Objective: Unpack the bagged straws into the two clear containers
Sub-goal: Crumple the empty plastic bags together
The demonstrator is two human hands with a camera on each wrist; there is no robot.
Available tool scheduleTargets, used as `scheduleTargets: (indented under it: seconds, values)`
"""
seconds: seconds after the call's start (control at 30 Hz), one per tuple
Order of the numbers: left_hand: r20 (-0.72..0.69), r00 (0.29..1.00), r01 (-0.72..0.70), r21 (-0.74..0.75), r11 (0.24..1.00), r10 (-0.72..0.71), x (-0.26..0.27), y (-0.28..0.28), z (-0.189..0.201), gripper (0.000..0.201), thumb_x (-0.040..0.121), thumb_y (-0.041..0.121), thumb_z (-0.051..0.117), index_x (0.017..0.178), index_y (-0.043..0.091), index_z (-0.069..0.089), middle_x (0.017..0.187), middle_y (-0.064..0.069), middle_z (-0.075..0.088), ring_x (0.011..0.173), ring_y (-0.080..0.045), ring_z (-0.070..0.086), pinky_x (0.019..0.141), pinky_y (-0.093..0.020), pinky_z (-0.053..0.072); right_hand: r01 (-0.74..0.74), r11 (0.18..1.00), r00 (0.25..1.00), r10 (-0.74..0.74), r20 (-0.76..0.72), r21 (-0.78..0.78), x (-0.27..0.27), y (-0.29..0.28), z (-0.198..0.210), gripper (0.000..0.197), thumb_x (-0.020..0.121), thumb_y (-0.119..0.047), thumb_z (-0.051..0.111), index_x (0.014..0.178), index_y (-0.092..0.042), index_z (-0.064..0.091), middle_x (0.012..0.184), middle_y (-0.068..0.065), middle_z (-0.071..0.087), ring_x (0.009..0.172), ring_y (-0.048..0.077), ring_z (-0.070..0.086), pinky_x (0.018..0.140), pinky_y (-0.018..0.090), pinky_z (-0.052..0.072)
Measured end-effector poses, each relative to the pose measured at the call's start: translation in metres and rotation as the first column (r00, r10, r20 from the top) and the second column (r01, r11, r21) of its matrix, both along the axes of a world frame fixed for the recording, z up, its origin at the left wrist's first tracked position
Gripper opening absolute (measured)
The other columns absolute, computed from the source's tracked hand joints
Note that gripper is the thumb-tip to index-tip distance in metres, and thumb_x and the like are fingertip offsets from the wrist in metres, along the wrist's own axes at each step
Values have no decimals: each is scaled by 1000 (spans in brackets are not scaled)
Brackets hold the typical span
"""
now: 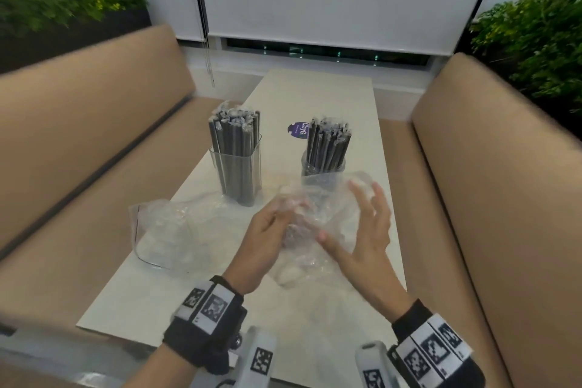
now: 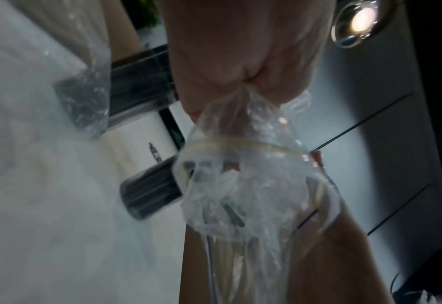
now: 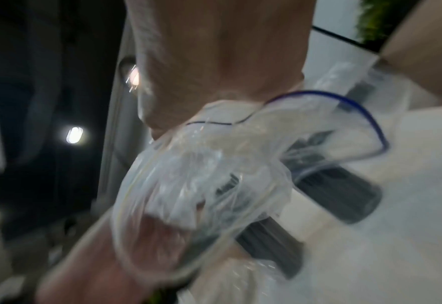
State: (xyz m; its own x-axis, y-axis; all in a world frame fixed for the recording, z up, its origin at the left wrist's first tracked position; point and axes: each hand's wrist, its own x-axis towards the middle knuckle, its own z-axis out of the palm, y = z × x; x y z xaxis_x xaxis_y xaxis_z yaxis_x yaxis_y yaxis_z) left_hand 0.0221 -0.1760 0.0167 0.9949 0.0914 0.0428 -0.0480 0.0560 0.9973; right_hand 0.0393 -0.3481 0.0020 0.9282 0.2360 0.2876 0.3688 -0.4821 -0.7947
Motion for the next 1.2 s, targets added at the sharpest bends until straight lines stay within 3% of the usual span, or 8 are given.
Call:
scheduleTargets:
  seconds: [0.17, 0.27, 0.4, 0.57, 0.67, 0.83, 1.0, 1.2]
  values:
    - [100, 994, -47, 15, 999, 46, -10, 39, 32, 33, 87, 44, 41, 101, 29, 66, 72, -3, 75, 64, -17, 72, 64, -30, 58, 26, 854, 870, 236, -432, 520, 30, 30, 26, 88, 76, -37, 79, 145, -33, 25, 128, 2, 60, 100, 6, 64, 82, 26, 50]
    - [141, 967, -222, 57, 973, 213, -7, 82, 44, 28, 88, 44, 44, 92, 35, 70, 72, 3, 70, 59, -11, 64, 50, -14, 49, -57, 843, 803, 357, -477, 535, 40, 66, 37, 50, 86, -9, 70, 132, 0, 50, 78, 8, 66, 55, 3, 57, 54, 14, 46]
    - [190, 908, -409, 207, 889, 373, 0, 159, 54, 10, 97, 19, 56, 98, 21, 65, 64, 9, 66, 46, 2, 55, 43, -10, 42, -12, 787, 778, 395, -489, 617, 57, 119, 39, 44, 84, -8, 73, 126, -5, 58, 105, 11, 73, 82, 13, 69, 72, 20, 54]
    - [306, 840, -541, 408, 736, 448, 7, 216, 32, 37, 85, 22, 70, 117, 36, 57, 119, 2, 55, 99, 2, 56, 81, -23, 48, 34, 952, 853, 132, -505, 305, 74, 191, -1, 56, 78, -18, 79, 127, -12, 52, 113, 8, 61, 95, 19, 60, 73, 24, 49]
    - [329, 915, -400, 672, 624, 233, 11, 210, -5, 30, 84, 57, 58, 111, 43, 60, 123, 4, 51, 112, 12, 43, 103, -38, 39, 81, 981, 871, -156, -466, -176, 79, 213, -33, 54, 75, -32, 73, 124, -20, 53, 130, 11, 42, 119, 35, 46, 101, 45, 38]
    - [-432, 875, 373, 889, 264, 219, 20, 210, -79, 110, 52, 99, 33, 148, 55, 5, 162, 4, -21, 149, -34, -15, 114, -69, 3, -8, 985, 828, -89, -553, -170, 81, 220, -66, 32, 80, -16, 67, 110, -8, 58, 126, 14, 47, 114, 34, 52, 96, 39, 44]
    - [-607, 771, 541, 784, 304, 193, 27, 208, -108, 120, 66, 81, 59, 147, 46, -22, 162, -9, -19, 151, -34, -7, 108, -73, 3, 68, 954, 706, 162, -690, 293, 73, 222, -70, 22, 80, 10, 49, 97, -4, 48, 70, 7, 64, 59, 16, 62, 60, 32, 50]
    - [-398, 893, 154, 712, 685, 212, 23, 193, -99, 26, 75, 22, 68, 100, 20, 63, 94, -2, 69, 92, -27, 65, 75, -32, 48, 195, 892, 745, 136, -653, 408, 65, 192, -63, 36, 87, -4, 54, 117, -20, 41, 90, 21, 69, 81, 25, 65, 74, 37, 51]
